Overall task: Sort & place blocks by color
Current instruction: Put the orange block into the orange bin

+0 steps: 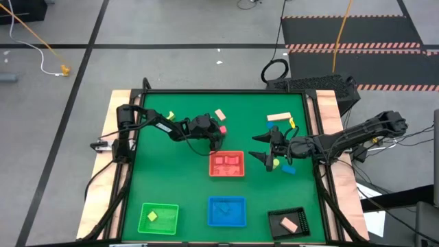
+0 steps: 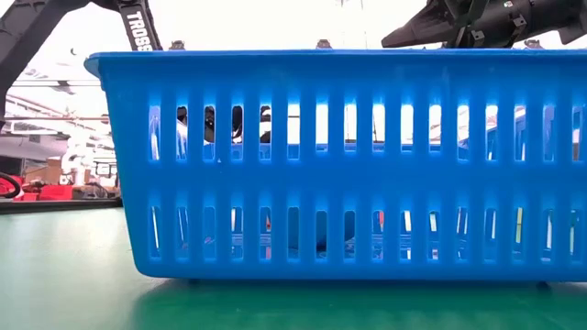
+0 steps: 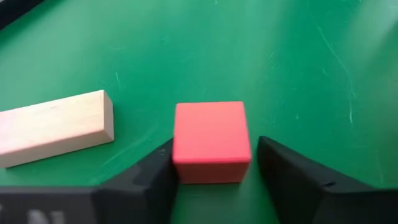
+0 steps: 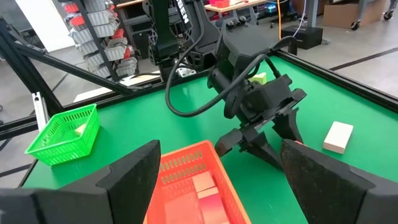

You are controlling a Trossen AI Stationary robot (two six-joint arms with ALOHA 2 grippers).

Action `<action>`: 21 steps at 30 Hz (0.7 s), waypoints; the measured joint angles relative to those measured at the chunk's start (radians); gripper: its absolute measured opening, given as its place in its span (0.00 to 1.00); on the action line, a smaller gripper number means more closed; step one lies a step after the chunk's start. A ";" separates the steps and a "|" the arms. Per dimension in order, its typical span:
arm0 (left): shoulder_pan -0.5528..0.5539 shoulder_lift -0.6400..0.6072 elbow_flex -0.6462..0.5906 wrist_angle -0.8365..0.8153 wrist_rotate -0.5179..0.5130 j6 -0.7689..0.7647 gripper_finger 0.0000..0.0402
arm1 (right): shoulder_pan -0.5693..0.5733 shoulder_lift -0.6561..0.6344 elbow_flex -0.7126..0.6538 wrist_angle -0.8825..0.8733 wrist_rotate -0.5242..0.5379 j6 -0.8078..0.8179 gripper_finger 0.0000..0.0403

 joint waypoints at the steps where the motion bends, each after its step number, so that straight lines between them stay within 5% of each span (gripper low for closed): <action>1: 0.000 0.000 0.000 0.000 -0.001 -0.006 0.45 | 0.000 0.000 0.000 0.000 0.000 0.000 0.79; 4: 0.007 -0.001 0.000 0.002 -0.001 -0.010 0.33 | 0.000 0.000 0.000 0.000 0.000 0.000 0.79; 12: 0.029 -0.035 -0.001 0.014 -0.001 -0.095 0.33 | 0.000 0.000 0.000 0.000 0.000 0.000 0.79; 21: -0.006 -0.255 0.000 0.004 0.037 -0.116 0.33 | 0.000 0.000 0.000 0.000 0.000 0.000 0.79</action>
